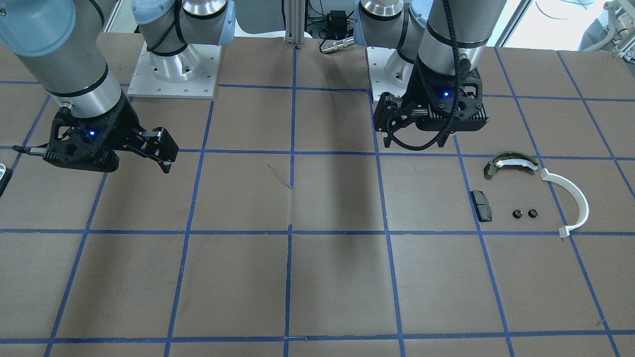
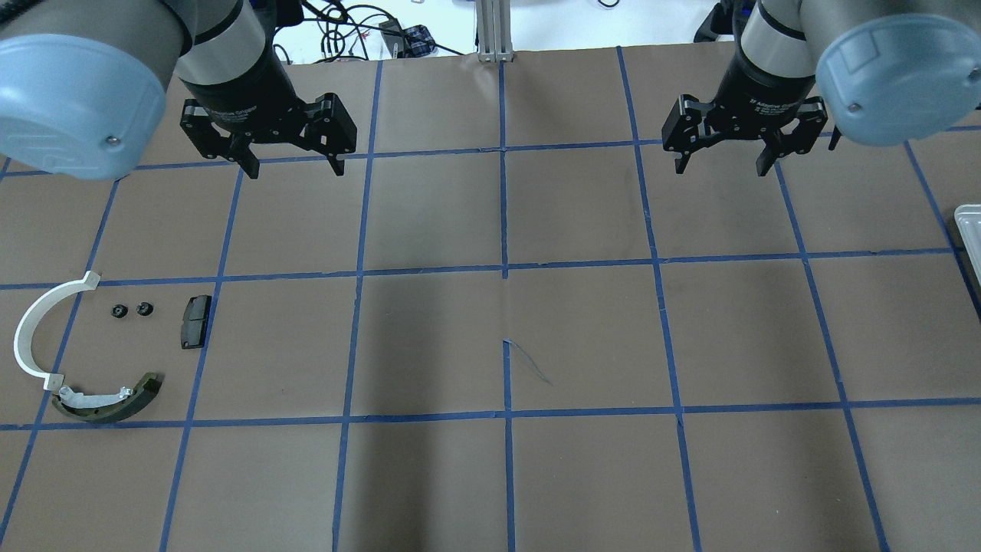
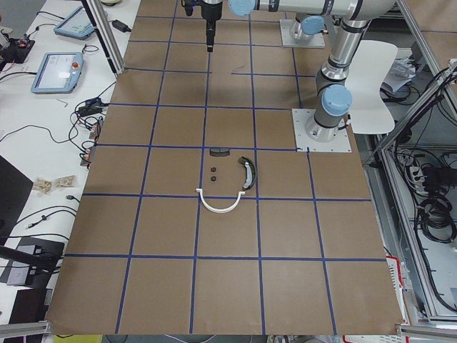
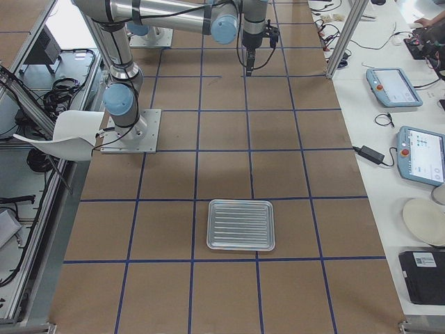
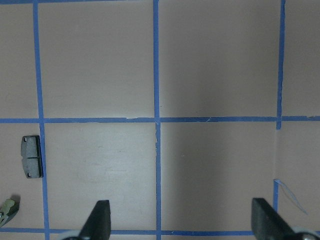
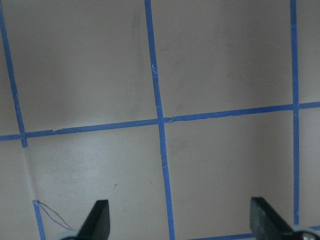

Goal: Place bearing gear from tray to pile

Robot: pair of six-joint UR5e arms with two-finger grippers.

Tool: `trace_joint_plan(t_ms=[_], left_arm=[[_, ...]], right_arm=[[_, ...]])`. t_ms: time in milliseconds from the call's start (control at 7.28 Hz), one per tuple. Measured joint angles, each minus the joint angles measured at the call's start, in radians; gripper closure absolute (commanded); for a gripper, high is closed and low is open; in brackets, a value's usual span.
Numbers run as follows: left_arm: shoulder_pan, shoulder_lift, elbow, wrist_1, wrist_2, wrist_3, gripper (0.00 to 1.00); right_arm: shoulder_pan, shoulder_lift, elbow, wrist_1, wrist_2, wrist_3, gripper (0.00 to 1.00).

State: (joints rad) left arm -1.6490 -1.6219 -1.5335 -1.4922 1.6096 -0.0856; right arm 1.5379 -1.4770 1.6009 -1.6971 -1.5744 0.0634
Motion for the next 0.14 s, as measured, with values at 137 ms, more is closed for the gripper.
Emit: trace_joint_plan(t_ms=[137], left_arm=[[0.002,0.002,-0.001,-0.002,0.001,0.001,0.00]], right_arm=[[0.000,-0.004,0.000,0.019,-0.004,0.001,0.00]])
